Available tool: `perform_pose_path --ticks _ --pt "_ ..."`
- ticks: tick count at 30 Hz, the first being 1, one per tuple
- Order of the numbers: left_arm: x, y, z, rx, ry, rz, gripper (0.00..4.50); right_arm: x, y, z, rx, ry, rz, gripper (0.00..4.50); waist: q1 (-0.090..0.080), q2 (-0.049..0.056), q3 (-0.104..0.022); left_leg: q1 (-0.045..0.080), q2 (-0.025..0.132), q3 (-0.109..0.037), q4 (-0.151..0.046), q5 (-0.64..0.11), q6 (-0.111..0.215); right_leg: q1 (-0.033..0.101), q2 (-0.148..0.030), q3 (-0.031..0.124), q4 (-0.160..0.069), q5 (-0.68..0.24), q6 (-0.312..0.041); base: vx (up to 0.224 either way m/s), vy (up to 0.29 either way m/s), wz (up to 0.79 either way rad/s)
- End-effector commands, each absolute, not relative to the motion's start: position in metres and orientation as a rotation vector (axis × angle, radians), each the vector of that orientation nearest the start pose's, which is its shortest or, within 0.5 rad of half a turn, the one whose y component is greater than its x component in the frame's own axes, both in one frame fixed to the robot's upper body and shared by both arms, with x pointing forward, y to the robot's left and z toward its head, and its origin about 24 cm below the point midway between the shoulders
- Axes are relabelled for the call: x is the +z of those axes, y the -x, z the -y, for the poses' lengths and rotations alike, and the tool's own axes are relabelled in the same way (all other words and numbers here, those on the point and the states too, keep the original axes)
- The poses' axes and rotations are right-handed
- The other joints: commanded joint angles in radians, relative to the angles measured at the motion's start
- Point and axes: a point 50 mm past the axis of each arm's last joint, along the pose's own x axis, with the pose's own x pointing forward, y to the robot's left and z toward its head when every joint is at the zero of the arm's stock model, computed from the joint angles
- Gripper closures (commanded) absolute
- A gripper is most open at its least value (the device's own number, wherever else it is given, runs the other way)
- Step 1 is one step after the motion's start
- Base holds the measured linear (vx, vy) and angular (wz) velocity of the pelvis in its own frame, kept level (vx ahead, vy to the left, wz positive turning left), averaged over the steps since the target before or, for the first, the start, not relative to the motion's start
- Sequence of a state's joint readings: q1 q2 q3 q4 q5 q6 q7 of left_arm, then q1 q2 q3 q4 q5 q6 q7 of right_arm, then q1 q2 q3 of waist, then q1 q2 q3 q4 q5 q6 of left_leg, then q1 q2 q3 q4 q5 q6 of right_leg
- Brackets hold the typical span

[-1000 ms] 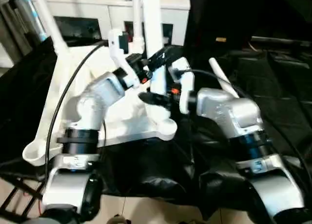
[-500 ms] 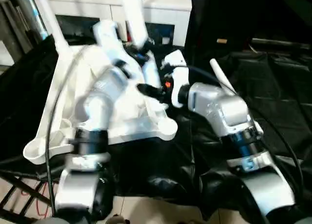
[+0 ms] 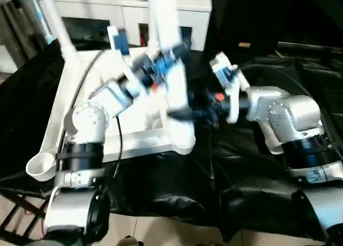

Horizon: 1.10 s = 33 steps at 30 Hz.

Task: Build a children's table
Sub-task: Pick table leg

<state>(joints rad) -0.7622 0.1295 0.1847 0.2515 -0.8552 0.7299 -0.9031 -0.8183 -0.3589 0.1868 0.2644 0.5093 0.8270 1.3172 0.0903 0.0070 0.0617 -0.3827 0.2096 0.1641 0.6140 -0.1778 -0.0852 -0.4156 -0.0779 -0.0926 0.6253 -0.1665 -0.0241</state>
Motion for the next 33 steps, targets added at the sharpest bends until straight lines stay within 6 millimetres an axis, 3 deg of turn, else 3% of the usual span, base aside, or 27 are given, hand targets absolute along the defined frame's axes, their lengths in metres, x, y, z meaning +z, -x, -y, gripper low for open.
perform_pose_path --ticks 1,2,3,4,5,7,9,10,15,16,17,18,19,20,21,22,23,25,26,28,30,31,33 --pt "0.206 -0.328 -0.095 -1.373 0.718 0.150 2.63 0.163 -0.316 0.091 1.646 -0.187 -0.416 0.97 0.008 -0.004 -0.079 0.014 0.014 0.006 -0.061 -0.166 0.030 0.072 -0.058 0.047 -0.079 -0.243 -0.209 0.000 0.000 0.00" --pt "0.206 -0.328 -0.095 -1.373 0.716 0.151 2.63 0.163 -0.316 0.091 1.647 -0.187 -0.418 0.97 0.008 -0.004 -0.079 0.014 0.014 0.006 -0.061 -0.166 0.030 0.072 -0.058 0.047 -0.079 -0.243 -0.209 0.000 0.000 0.00" --pt "0.205 -0.328 -0.095 -1.371 0.708 0.153 2.63 0.162 -0.316 0.091 1.646 -0.188 -0.424 0.97 0.007 -0.007 -0.077 0.015 0.014 0.005 -0.062 -0.177 0.022 0.070 -0.058 0.046 -0.085 -0.299 -0.179 0.000 0.000 0.00" --pt "0.206 -0.326 -0.094 -1.394 0.706 0.161 2.63 0.160 -0.318 0.091 1.633 -0.190 -0.434 1.14 0.007 -0.003 -0.077 0.016 0.014 0.004 -0.063 -0.179 0.017 0.067 -0.058 0.046 -0.088 -0.315 -0.167 0.000 0.000 0.00" --pt "0.206 -0.325 -0.094 -1.402 0.715 0.164 2.63 0.160 -0.320 0.089 1.622 -0.205 -0.437 1.14 0.004 -0.014 -0.076 0.013 0.014 0.005 -0.064 -0.180 0.015 0.069 -0.056 0.045 -0.090 -0.327 -0.158 0.000 0.000 0.00" --pt "0.206 -0.325 -0.095 -1.411 0.721 0.167 2.63 0.160 -0.322 0.088 1.617 -0.228 -0.444 1.30 0.006 -0.009 -0.077 0.014 0.014 0.004 -0.064 -0.175 0.013 0.067 -0.057 0.044 -0.087 -0.328 -0.160 0.000 0.000 0.00" --pt "0.206 -0.324 -0.095 -1.428 0.711 0.166 2.63 0.157 -0.323 0.084 1.611 -0.226 -0.448 1.51 0.006 -0.012 -0.078 0.012 0.015 0.002 -0.066 -0.169 0.012 0.067 -0.057 0.044 -0.084 -0.318 -0.157 0.000 0.000 0.00" --pt "0.205 -0.321 -0.094 -1.443 0.710 0.171 2.64 0.156 -0.323 0.084 1.602 -0.221 -0.441 1.60 0.008 0.002 -0.078 0.013 0.015 0.001 -0.066 -0.172 0.010 0.065 -0.058 0.044 -0.083 -0.316 -0.159 0.000 0.000 0.00" --pt "0.208 -0.316 -0.093 -1.469 0.770 0.207 2.64 0.156 -0.328 0.078 1.552 -0.277 -0.418 2.00 0.004 0.003 -0.083 0.011 0.016 0.002 -0.064 -0.155 0.010 0.069 -0.055 0.044 -0.077 -0.229 -0.187 0.000 0.000 0.00" --pt "0.206 -0.315 -0.092 -1.468 0.764 0.204 2.64 0.154 -0.327 0.076 1.546 -0.263 -0.413 2.12 0.006 0.013 -0.084 0.011 0.015 0.000 -0.064 -0.154 0.009 0.069 -0.054 0.043 -0.075 -0.223 -0.190 0.000 0.000 0.00" --pt "0.205 -0.315 -0.092 -1.458 0.763 0.201 2.64 0.154 -0.327 0.075 1.542 -0.253 -0.410 2.12 0.004 0.008 -0.084 0.011 0.017 0.001 -0.065 -0.151 0.010 0.069 -0.053 0.043 -0.075 -0.200 -0.194 0.000 0.000 0.00" --pt "0.205 -0.315 -0.092 -1.449 0.769 0.202 2.64 0.154 -0.327 0.074 1.539 -0.248 -0.407 2.22 0.001 0.016 -0.084 0.012 0.018 0.001 -0.066 -0.159 0.008 0.068 -0.051 0.043 -0.076 -0.180 -0.198 0.000 0.000 0.00" --pt "0.203 -0.319 -0.092 -1.417 0.765 0.193 2.64 0.155 -0.326 0.073 1.537 -0.253 -0.406 2.31 0.000 0.001 -0.086 0.013 0.018 0.002 -0.066 -0.156 0.010 0.070 -0.050 0.043 -0.073 -0.169 -0.201 0.000 0.000 0.00" --pt "0.202 -0.322 -0.092 -1.394 0.763 0.187 2.29 0.155 -0.326 0.073 1.537 -0.257 -0.406 2.36 0.005 0.010 -0.085 0.012 0.017 0.002 -0.065 -0.145 0.015 0.069 -0.051 0.044 -0.070 -0.157 -0.211 0.000 0.000 0.00" --pt "0.202 -0.322 -0.092 -1.394 0.763 0.187 1.94 0.155 -0.326 0.073 1.537 -0.257 -0.406 2.41 0.006 0.010 -0.085 0.013 0.017 0.002 -0.066 -0.152 0.014 0.070 -0.052 0.044 -0.071 -0.166 -0.209 0.000 0.000 0.00" --pt "0.199 -0.329 -0.093 -1.327 0.733 0.171 1.94 0.153 -0.328 0.073 1.516 -0.238 -0.401 2.41 0.003 -0.015 -0.085 0.011 0.017 0.004 -0.067 -0.148 0.019 0.072 -0.053 0.044 -0.074 -0.171 -0.202 0.000 0.000 0.00" --pt "0.197 -0.335 -0.094 -1.234 0.689 0.160 1.94 0.150 -0.330 0.073 1.475 -0.213 -0.393 2.46 0.007 0.011 -0.084 0.011 0.016 0.000 -0.066 -0.144 0.011 0.071 -0.056 0.045 -0.068 -0.177 -0.202 0.000 0.000 0.00" --pt "0.196 -0.343 -0.098 -1.117 0.632 0.164 1.87 0.149 -0.333 0.073 1.433 -0.199 -0.379 2.49 0.004 0.006 -0.083 0.016 0.019 -0.001 -0.069 -0.163 -0.004 0.068 -0.056 0.045 -0.078 -0.204 -0.183 0.000 0.000 0.00" --pt "0.196 -0.351 -0.104 -0.986 0.579 0.167 1.81 0.149 -0.337 0.072 1.393 -0.207 -0.363 2.52 0.002 0.001 -0.082 0.013 0.015 0.001 -0.069 -0.164 -0.007 0.072 -0.057 0.047 -0.079 -0.221 -0.168 0.000 0.000 0.00" --pt "0.195 -0.355 -0.108 -0.931 0.562 0.166 1.81 0.148 -0.339 0.071 1.371 -0.201 -0.353 2.52 0.001 -0.011 -0.084 0.012 0.015 0.000 -0.069 -0.154 -0.005 0.072 -0.059 0.046 -0.080 -0.230 -0.152 0.000 0.000 0.00" --pt "0.196 -0.363 -0.112 -0.815 0.521 0.151 1.81 0.147 -0.343 0.068 1.323 -0.138 -0.329 2.53 0.001 -0.001 -0.083 0.010 0.017 0.000 -0.069 -0.149 -0.010 0.068 -0.060 0.047 -0.079 -0.234 -0.148 0.000 0.000 0.00" --pt "0.198 -0.364 -0.112 -0.792 0.497 0.160 1.81 0.147 -0.344 0.067 1.318 -0.115 -0.318 2.53 0.002 -0.008 -0.085 0.010 0.015 -0.001 -0.068 -0.139 -0.010 0.071 -0.060 0.046 -0.076 -0.223 -0.144 0.000 0.000 0.00" --pt "0.200 -0.366 -0.110 -0.784 0.488 0.153 1.81 0.148 -0.345 0.065 1.316 -0.110 -0.311 2.53 0.003 -0.009 -0.084 0.009 0.015 0.001 -0.067 -0.127 -0.004 0.071 -0.060 0.047 -0.074 -0.209 -0.149 0.000 0.000 0.00"
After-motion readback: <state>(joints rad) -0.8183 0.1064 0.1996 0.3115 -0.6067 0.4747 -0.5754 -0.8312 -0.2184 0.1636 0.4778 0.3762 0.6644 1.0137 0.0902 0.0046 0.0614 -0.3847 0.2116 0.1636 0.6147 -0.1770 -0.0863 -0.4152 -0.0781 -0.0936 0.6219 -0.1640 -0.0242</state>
